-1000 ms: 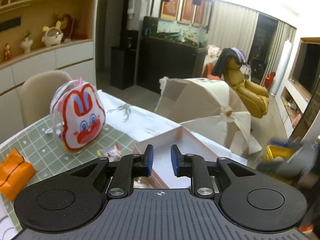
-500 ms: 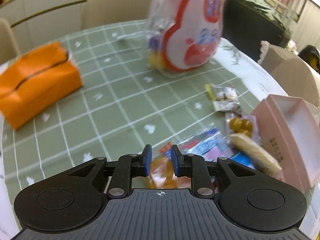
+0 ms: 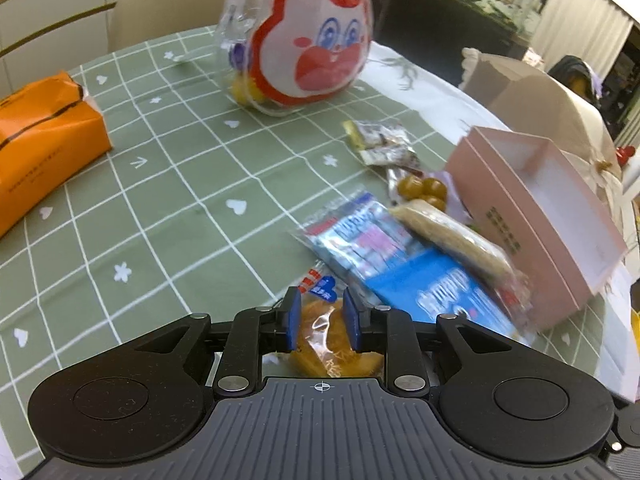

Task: Organize snacks
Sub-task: 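Grasp the small orange pastry packet with the left tool while the right tool moves toward the snacks, then grasp the white rice-cracker bag with the right tool while the left tool holds the pastry packet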

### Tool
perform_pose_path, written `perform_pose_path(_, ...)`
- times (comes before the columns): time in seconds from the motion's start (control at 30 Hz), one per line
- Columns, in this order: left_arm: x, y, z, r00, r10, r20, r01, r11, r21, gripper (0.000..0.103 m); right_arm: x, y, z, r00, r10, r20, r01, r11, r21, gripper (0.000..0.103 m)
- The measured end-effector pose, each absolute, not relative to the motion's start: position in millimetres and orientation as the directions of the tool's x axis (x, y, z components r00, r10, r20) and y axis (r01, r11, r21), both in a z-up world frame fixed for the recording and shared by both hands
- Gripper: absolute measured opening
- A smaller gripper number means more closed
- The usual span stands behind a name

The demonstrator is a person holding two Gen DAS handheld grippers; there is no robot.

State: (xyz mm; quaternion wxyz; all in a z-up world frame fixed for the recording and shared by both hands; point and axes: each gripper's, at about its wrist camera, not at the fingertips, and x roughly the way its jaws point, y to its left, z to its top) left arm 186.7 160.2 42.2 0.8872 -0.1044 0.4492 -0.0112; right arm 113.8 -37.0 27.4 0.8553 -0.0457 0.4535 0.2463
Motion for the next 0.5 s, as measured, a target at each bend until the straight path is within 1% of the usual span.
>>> perform_pose_path(0.07,179.5,152.9,43.0,0.600,-0.137,-0.788,-0.046,0.978,-0.205,0.030,104.9,-42.6,27.5,0.473,0.365,-0.802,-0.493,0.864,0.102,0.092)
perform_pose_path(0.17,167.8,138.4,44.8,0.585,-0.189,-0.789,0.018,0.975,-0.220,0.030,93.7,-76.5,27.0,0.474,0.365,-0.801,-0.485,0.868,0.109,0.091)
perform_pose_path(0.27,154.4,118.5,43.0,0.572,-0.238,-0.785,0.079,0.968,-0.237,0.030,85.4,-115.6,21.8,0.538,0.303,-0.786,-0.430,0.901,0.053,0.090)
perform_pose_path(0.37,141.3,92.5,41.9,0.557,-0.281,-0.782,0.158,0.960,-0.233,0.030,89.8,-153.5,17.5,0.617,0.210,-0.758,-0.326,0.945,-0.004,0.090)
perform_pose_path(0.43,133.9,78.8,42.1,0.534,-0.329,-0.779,0.210,0.944,-0.255,0.030,97.8,-174.3,18.6,0.624,0.181,-0.760,-0.255,0.967,0.020,0.090)
perform_pose_path(0.5,126.6,65.5,42.9,0.488,-0.387,-0.783,0.255,0.921,-0.296,0.030,100.7,-188.8,21.7,0.615,0.195,-0.764,-0.218,0.973,0.073,0.090)
